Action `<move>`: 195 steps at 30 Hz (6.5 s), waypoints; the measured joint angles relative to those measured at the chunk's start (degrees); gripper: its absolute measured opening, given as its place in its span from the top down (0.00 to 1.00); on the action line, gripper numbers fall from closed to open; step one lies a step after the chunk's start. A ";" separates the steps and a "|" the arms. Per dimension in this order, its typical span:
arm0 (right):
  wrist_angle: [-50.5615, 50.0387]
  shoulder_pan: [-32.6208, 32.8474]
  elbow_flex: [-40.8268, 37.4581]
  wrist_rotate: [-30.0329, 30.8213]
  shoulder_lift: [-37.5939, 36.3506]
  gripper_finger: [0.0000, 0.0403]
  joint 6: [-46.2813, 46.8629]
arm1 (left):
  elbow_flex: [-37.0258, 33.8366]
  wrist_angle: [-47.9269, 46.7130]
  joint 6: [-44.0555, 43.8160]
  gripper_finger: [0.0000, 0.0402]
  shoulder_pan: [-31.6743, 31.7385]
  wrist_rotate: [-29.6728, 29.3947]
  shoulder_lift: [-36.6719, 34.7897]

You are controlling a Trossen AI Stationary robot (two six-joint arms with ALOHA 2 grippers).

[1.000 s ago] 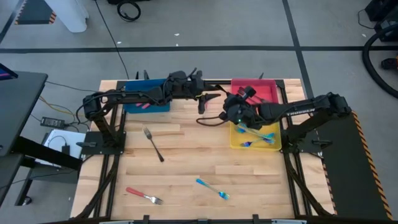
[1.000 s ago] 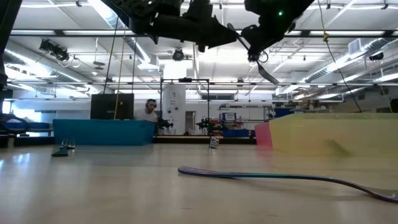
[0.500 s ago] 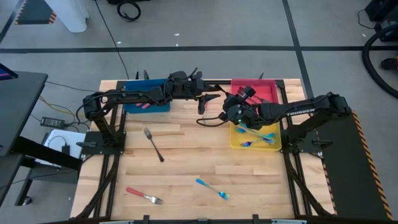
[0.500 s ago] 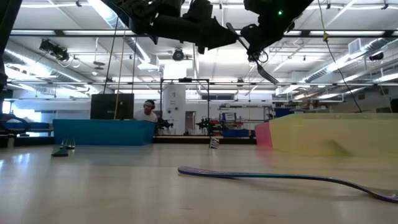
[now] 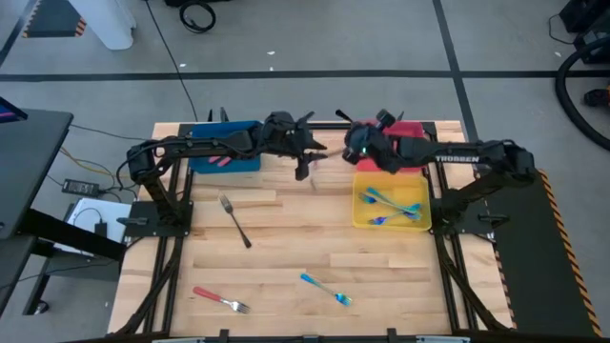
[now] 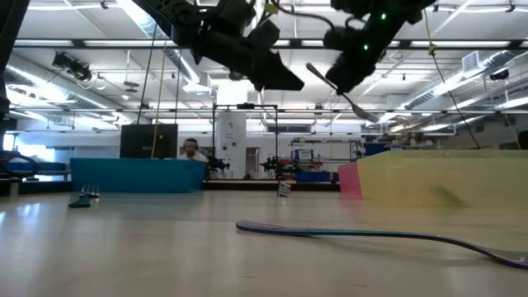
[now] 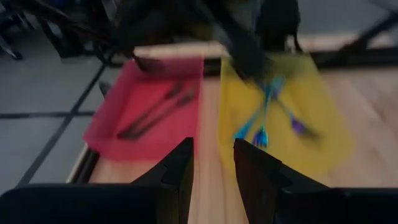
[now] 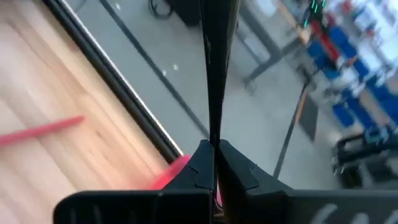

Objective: Sort silverware by color (type)
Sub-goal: Put the right black fork into the red bin, then put the top pink fork into the blue bin

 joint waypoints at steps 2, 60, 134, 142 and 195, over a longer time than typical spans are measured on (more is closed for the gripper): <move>-0.68 -3.88 0.00 -2.36 0.00 0.98 0.34 | 0.01 -3.27 2.61 0.72 0.36 -0.08 0.00; -9.36 -32.75 -8.07 -38.83 0.09 0.96 -8.83 | -5.31 -34.36 2.53 0.72 13.63 -0.04 -0.07; -6.36 -19.21 -8.39 -39.12 0.00 0.75 24.45 | -5.09 -7.36 -32.02 0.72 0.35 -14.36 7.50; -2.34 -17.11 -8.39 -39.11 0.00 0.75 24.05 | -5.05 -4.43 -33.46 0.72 -0.30 -14.37 10.58; -3.43 -16.75 -8.41 -39.55 0.00 0.75 21.55 | 6.01 -18.36 -30.94 0.72 -1.56 -21.98 18.67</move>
